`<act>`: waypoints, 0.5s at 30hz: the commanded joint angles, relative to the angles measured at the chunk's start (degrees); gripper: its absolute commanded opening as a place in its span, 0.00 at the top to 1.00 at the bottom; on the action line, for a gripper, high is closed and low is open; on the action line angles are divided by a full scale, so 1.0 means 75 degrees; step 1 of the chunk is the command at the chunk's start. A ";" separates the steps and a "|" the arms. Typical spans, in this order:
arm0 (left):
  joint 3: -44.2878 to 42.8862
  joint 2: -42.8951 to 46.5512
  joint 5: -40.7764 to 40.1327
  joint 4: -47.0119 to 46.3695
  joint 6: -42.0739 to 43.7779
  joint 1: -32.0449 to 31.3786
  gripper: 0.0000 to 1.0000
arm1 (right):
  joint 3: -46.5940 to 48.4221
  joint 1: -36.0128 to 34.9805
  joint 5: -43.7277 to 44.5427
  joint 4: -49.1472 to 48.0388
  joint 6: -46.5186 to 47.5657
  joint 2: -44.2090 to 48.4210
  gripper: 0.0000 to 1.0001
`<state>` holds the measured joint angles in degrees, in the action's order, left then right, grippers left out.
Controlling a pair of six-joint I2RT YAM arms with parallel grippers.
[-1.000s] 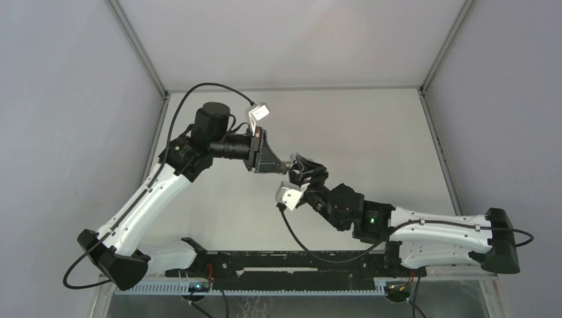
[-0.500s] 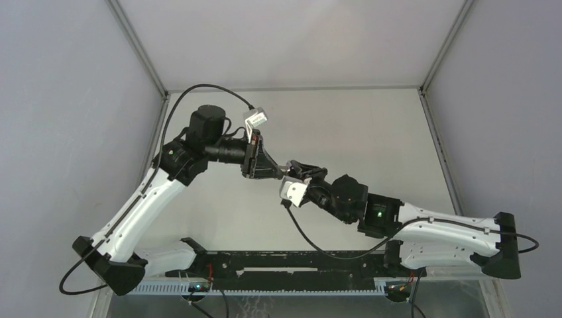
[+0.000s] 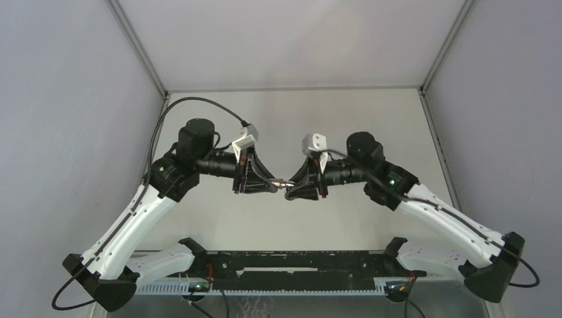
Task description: Install the water faucets
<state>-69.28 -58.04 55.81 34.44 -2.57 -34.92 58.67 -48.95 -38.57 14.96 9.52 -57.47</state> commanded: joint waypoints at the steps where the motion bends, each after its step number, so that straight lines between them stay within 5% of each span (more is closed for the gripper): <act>1: 0.0258 0.0417 0.0167 -0.0412 0.0623 0.0038 1.00 | 0.0501 0.0845 -0.3899 -0.1107 -0.3677 -0.0888 1.00; 5: 0.0622 0.0692 -0.0243 -0.0950 0.0527 0.0039 1.00 | 0.0526 0.1029 -0.5024 -0.2607 -0.5771 -0.1657 1.00; 10: 0.0957 0.1037 -0.0844 -0.1437 0.0414 0.0045 1.00 | 0.0720 0.1427 -0.4615 -0.1822 -0.5408 -0.1630 0.95; 11: 0.1009 0.1112 -0.1222 -0.1540 0.0404 0.0046 1.00 | 0.0755 0.1681 -0.4303 -0.1377 -0.5195 -0.1554 0.67; 14: 0.1420 0.1393 -0.2037 -0.2176 -0.0018 0.0050 1.00 | 0.0804 0.2343 -0.3442 -0.0513 -0.4772 -0.1321 0.07; 15: 0.1537 0.1454 -0.2120 -0.2438 -0.0204 0.0050 1.00 | 0.0852 0.2530 -0.3041 -0.0200 -0.4602 -0.1219 0.01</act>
<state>-60.99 -50.00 47.13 26.06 -1.10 -34.89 61.80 -35.99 -68.36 6.44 -27.03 -71.02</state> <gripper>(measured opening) 0.289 0.776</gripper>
